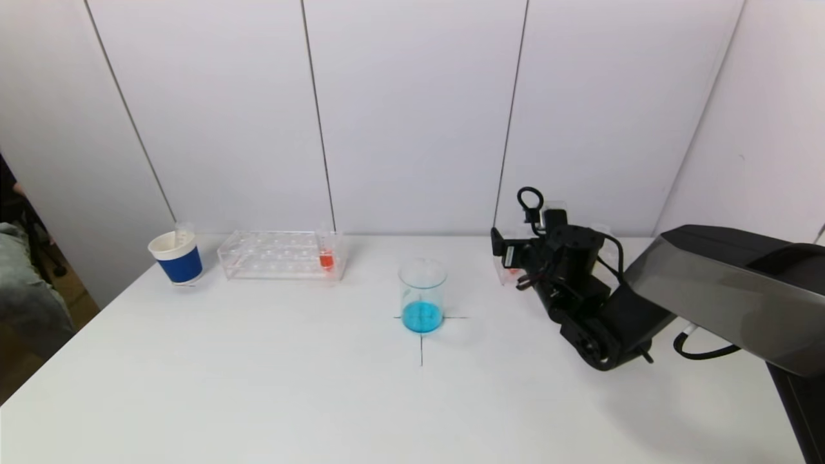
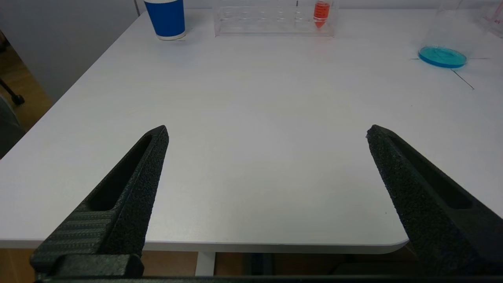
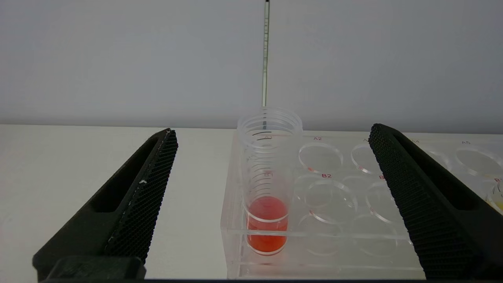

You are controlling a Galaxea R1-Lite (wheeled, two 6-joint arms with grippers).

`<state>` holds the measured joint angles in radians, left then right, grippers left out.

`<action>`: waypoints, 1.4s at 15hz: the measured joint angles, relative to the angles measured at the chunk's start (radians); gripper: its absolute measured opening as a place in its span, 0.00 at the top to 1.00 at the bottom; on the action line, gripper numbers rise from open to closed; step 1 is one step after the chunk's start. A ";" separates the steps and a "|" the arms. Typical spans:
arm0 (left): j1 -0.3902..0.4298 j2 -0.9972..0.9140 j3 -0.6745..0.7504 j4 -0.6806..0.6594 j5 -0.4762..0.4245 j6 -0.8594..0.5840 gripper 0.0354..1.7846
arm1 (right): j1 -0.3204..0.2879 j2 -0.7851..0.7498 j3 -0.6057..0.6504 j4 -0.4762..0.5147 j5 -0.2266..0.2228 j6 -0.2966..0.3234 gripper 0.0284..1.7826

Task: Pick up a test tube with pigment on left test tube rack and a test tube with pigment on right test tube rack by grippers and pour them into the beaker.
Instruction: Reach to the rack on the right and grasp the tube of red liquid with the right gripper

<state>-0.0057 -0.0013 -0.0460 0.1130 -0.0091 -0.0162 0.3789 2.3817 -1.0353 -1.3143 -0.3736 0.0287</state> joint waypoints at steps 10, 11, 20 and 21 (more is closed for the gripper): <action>0.000 0.000 0.000 0.000 0.000 0.000 0.01 | 0.011 0.011 -0.006 -0.003 -0.001 -0.009 0.01; 0.000 0.000 0.000 0.000 0.000 0.000 0.01 | 0.011 0.012 -0.006 -0.003 -0.001 -0.010 0.01; 0.000 0.000 0.000 0.000 0.000 0.000 0.01 | 0.010 0.014 -0.008 -0.008 -0.001 -0.010 0.01; 0.000 0.000 0.000 0.000 0.000 0.000 0.01 | 0.010 0.014 -0.008 -0.009 -0.001 -0.010 0.02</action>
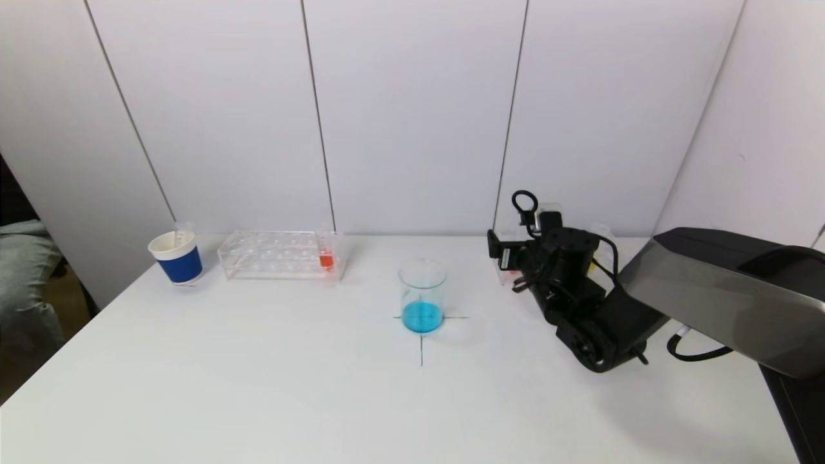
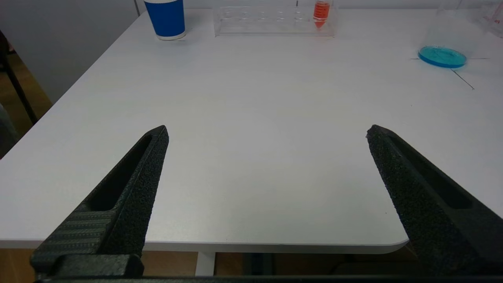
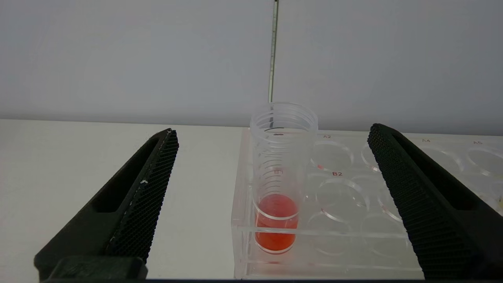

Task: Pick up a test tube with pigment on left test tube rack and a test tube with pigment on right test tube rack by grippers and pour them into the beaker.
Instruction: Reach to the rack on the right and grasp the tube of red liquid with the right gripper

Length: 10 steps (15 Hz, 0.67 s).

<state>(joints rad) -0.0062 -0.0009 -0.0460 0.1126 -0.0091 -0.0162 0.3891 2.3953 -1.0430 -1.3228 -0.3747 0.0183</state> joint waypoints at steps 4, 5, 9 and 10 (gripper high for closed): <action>0.000 0.000 0.000 0.000 0.000 0.000 0.01 | -0.001 0.000 0.000 0.000 0.000 0.000 0.23; 0.000 0.000 0.000 0.000 0.000 0.000 0.01 | -0.001 0.000 -0.001 0.000 0.001 0.000 0.32; 0.000 0.000 0.000 0.000 0.000 0.000 0.01 | -0.002 0.000 -0.002 0.002 0.000 0.001 0.71; 0.000 0.000 0.000 0.000 0.000 0.000 0.01 | -0.001 0.000 -0.003 0.002 -0.001 0.001 0.75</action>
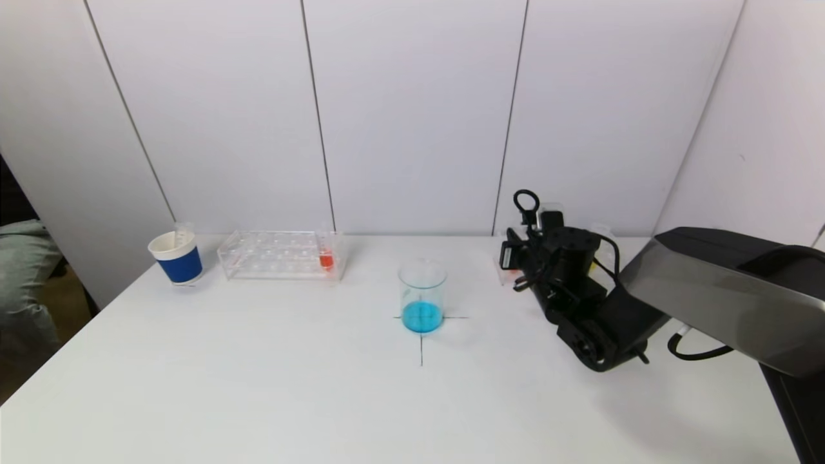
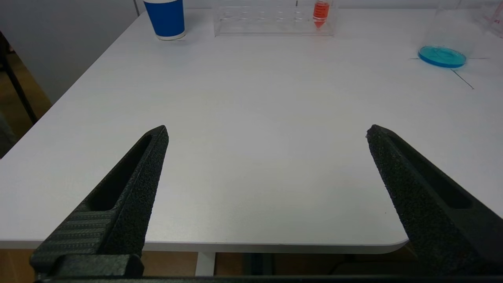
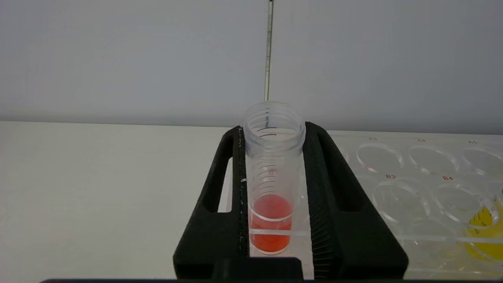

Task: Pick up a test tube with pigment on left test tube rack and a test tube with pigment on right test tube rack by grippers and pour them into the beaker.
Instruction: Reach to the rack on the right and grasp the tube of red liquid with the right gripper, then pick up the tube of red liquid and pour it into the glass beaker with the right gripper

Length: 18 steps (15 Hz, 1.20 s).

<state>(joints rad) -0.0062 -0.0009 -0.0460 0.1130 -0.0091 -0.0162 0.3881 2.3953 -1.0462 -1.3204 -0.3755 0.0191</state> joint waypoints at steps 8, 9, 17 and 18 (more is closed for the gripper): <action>0.000 0.000 0.000 0.000 0.000 0.000 0.01 | -0.002 0.000 -0.003 0.000 0.000 0.001 0.76; 0.000 0.000 0.000 0.000 0.000 0.000 0.01 | -0.002 0.000 -0.003 0.001 0.000 0.000 0.76; 0.000 0.000 0.000 0.000 0.000 0.000 0.01 | -0.006 -0.017 -0.004 0.012 0.002 -0.005 0.76; 0.000 0.000 0.000 0.000 0.000 0.000 0.01 | -0.007 -0.023 -0.004 0.012 0.002 -0.011 0.76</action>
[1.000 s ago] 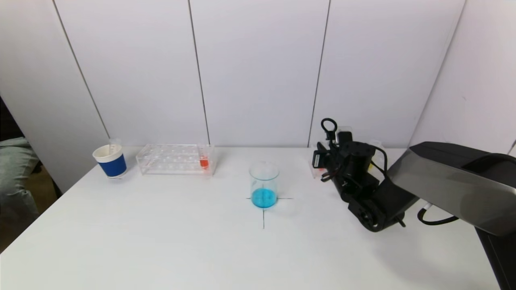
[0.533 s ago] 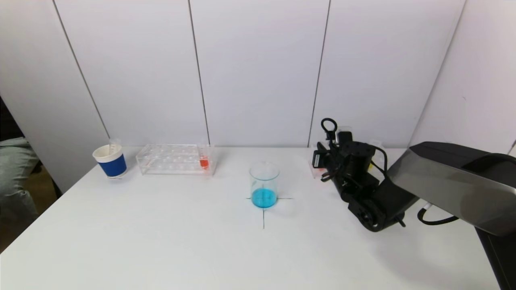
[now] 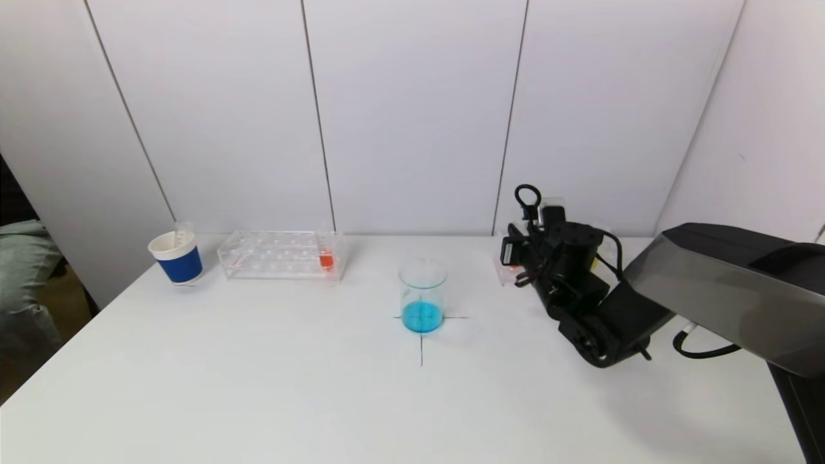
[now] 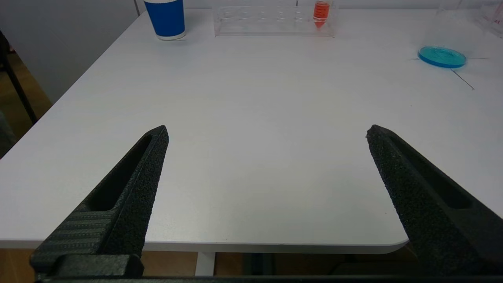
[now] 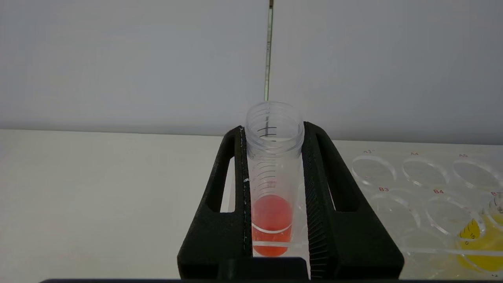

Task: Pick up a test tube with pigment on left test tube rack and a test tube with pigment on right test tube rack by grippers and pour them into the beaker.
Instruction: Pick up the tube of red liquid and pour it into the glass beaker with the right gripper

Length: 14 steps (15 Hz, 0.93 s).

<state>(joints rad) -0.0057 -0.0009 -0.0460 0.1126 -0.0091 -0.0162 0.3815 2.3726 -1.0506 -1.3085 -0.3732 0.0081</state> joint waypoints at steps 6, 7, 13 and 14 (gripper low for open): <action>0.000 0.000 0.000 0.000 0.000 0.000 0.01 | 0.006 -0.062 -0.009 0.060 0.001 -0.017 0.76; 0.000 0.000 0.000 0.000 0.000 0.000 0.01 | 0.007 -0.074 -0.014 0.072 0.001 -0.019 0.76; 0.000 0.000 0.000 0.000 0.000 0.000 0.01 | 0.007 -0.145 -0.055 0.160 0.005 -0.033 0.76; 0.000 0.000 0.000 0.000 0.000 0.000 0.01 | 0.007 -0.161 -0.062 0.177 0.007 -0.035 0.76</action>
<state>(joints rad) -0.0057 -0.0009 -0.0462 0.1130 -0.0091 -0.0164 0.3887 2.2115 -1.1126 -1.1315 -0.3664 -0.0268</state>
